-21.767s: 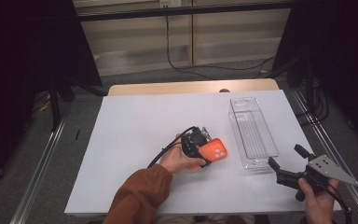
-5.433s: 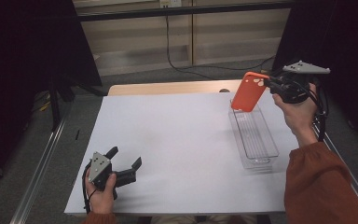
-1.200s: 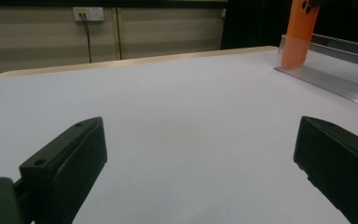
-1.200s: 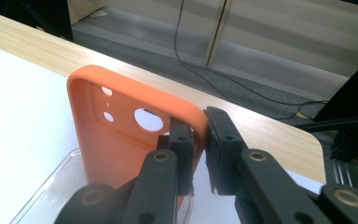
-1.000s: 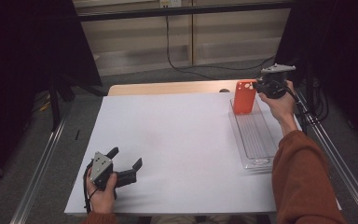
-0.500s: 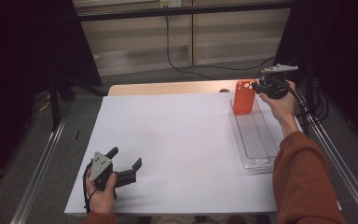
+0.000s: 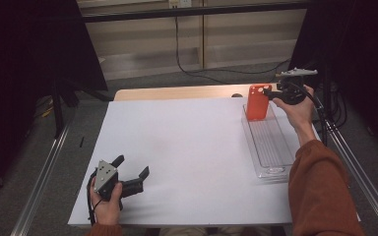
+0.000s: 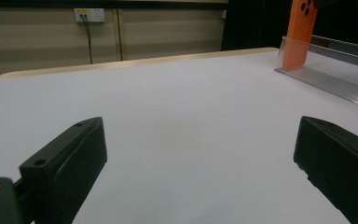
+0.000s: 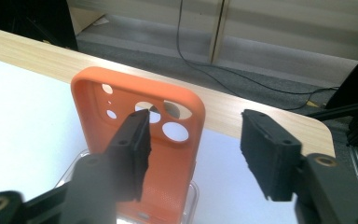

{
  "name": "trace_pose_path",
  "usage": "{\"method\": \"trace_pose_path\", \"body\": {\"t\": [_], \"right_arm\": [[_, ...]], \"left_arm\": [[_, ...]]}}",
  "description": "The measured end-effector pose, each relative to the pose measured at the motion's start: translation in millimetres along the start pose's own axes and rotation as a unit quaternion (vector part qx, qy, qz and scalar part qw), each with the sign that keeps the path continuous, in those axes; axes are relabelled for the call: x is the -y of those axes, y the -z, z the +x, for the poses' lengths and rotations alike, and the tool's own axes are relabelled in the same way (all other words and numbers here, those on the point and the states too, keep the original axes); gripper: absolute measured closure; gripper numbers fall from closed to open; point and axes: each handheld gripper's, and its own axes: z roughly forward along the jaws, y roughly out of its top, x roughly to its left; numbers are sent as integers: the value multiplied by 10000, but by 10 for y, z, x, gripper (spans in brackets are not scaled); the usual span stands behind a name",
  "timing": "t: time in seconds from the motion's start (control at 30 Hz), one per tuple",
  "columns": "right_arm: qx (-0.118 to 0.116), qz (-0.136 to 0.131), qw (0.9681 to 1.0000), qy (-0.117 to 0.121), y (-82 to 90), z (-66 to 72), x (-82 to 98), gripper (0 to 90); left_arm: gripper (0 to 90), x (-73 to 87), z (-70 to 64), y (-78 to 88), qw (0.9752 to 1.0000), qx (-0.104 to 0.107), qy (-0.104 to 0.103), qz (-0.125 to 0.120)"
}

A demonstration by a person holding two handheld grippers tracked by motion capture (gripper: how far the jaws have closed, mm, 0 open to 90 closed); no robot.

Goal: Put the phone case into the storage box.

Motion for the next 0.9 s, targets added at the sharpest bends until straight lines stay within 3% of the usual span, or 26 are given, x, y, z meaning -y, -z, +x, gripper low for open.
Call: {"method": "trace_pose_path", "body": {"t": [0.47, 0.7, 0.8, 0.9], "right_arm": [[23, -69, 9996, -279, 17, -5, 14, 147], [1, -146, 9988, -474, 52, -17, 33, 92], [200, -105, 9986, -475, 53, -25, 57, 69], [192, -118, 9970, -734, 65, -27, 70, 71]], "left_arm": [[27, -2, 4, -6, 10000, -36, 12, 0], [27, 3, 12, 1, 10000, -66, 32, 19], [27, 2, 12, 1, 10000, -70, 21, 10], [27, 3, 12, 3, 10000, -60, 29, 1]]}}
